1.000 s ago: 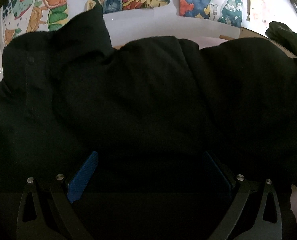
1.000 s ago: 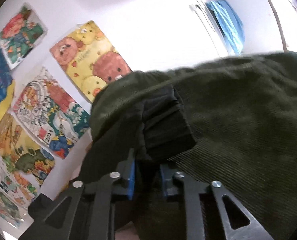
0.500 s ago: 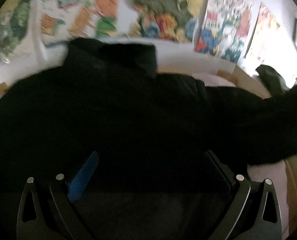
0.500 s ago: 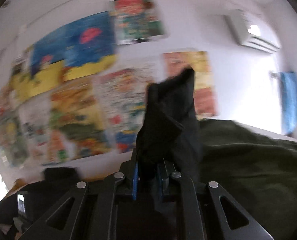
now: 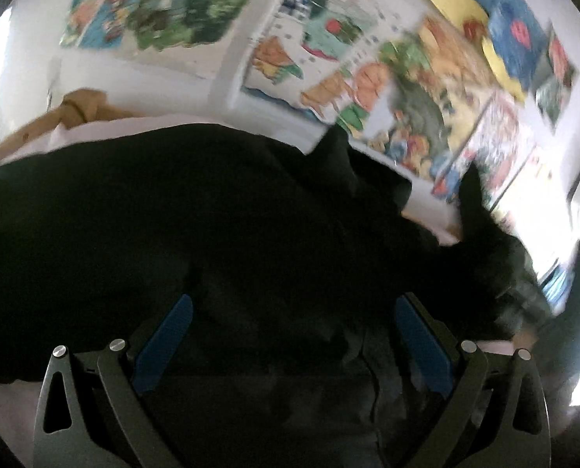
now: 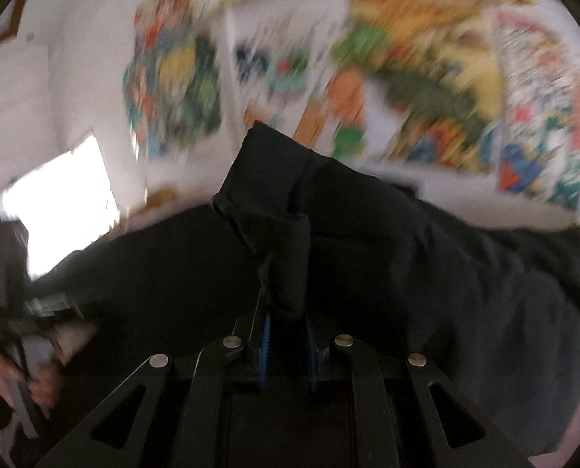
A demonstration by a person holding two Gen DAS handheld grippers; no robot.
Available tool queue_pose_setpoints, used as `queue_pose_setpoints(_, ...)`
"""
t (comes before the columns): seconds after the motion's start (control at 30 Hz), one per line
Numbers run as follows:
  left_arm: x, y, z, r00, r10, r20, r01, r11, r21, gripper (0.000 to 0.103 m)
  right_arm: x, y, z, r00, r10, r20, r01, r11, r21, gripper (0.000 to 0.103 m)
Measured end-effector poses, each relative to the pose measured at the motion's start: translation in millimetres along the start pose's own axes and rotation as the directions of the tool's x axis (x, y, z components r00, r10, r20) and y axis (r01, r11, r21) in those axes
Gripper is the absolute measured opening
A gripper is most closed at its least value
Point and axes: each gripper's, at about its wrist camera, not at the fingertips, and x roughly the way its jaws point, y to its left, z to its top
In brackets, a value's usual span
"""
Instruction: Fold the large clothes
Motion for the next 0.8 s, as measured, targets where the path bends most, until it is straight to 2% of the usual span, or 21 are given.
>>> queue_pose_setpoints(0.1, 1, 19, 12, 0.996, -0.084, 0.015, 0.085, 0.993, -0.078, 0.102, 41, 22, -18, 0.992, 0.032, -0.122, -0.038, 0.998, -0.053, 0.015)
queue_pose_setpoints(0.2, 2, 36, 20, 0.990, -0.139, -0.003, 0.138, 0.982, -0.129, 0.102, 72, 43, -45, 0.973, 0.046, -0.225, -0.076, 0.989, -0.127, 0.015)
queue_pose_setpoints(0.3, 15, 36, 23, 0.981, -0.189, -0.045, 0.180, 0.970, -0.165, 0.102, 84, 55, -63, 0.962, 0.040, -0.270, -0.091, 0.980, -0.179, 0.015)
queue_pose_setpoints(0.43, 36, 36, 26, 0.971, -0.219, -0.098, 0.195, 0.958, -0.211, 0.102, 83, 57, -74, 0.959, 0.026, -0.282, -0.087, 0.975, -0.204, 0.017)
queue_pose_setpoints(0.53, 54, 37, 29, 0.971, -0.181, -0.156, 0.142, 0.962, -0.234, 0.101, 83, 58, -74, 0.951, 0.059, -0.303, -0.122, 0.974, -0.193, 0.030)
queue_pose_setpoints(0.57, 58, 38, 28, 0.969, -0.179, -0.169, 0.136, 0.962, -0.237, 0.100, 82, 58, -75, 0.947, 0.073, -0.312, -0.138, 0.972, -0.192, 0.038)
queue_pose_setpoints(0.6, 64, 38, 29, 0.967, -0.175, -0.187, 0.128, 0.962, -0.242, 0.098, 79, 60, -76, 0.943, 0.086, -0.320, -0.156, 0.968, -0.197, 0.045)
queue_pose_setpoints(0.63, 67, 39, 28, 0.965, -0.171, -0.198, 0.121, 0.963, -0.241, 0.095, 78, 63, -75, 0.941, 0.096, -0.325, -0.169, 0.964, -0.203, 0.062)
queue_pose_setpoints(0.67, 69, 40, 27, 0.963, -0.173, -0.207, 0.121, 0.963, -0.242, 0.085, 72, 67, -77, 0.940, 0.108, -0.325, -0.186, 0.958, -0.217, 0.070)
queue_pose_setpoints(0.7, 73, 41, 27, 0.959, -0.176, -0.222, 0.120, 0.962, -0.244, 0.073, 67, 71, -79, 0.940, 0.108, -0.324, -0.191, 0.952, -0.237, 0.072)
queue_pose_setpoints(0.73, 76, 42, 25, 0.957, -0.168, -0.235, 0.110, 0.964, -0.242, 0.066, 63, 73, -80, 0.939, 0.106, -0.327, -0.195, 0.948, -0.252, 0.072)
queue_pose_setpoints(0.8, 84, 45, 23, 0.953, -0.143, -0.267, 0.077, 0.967, -0.243, 0.044, 54, 73, -83, 0.933, 0.118, -0.339, -0.215, 0.941, -0.262, 0.074)
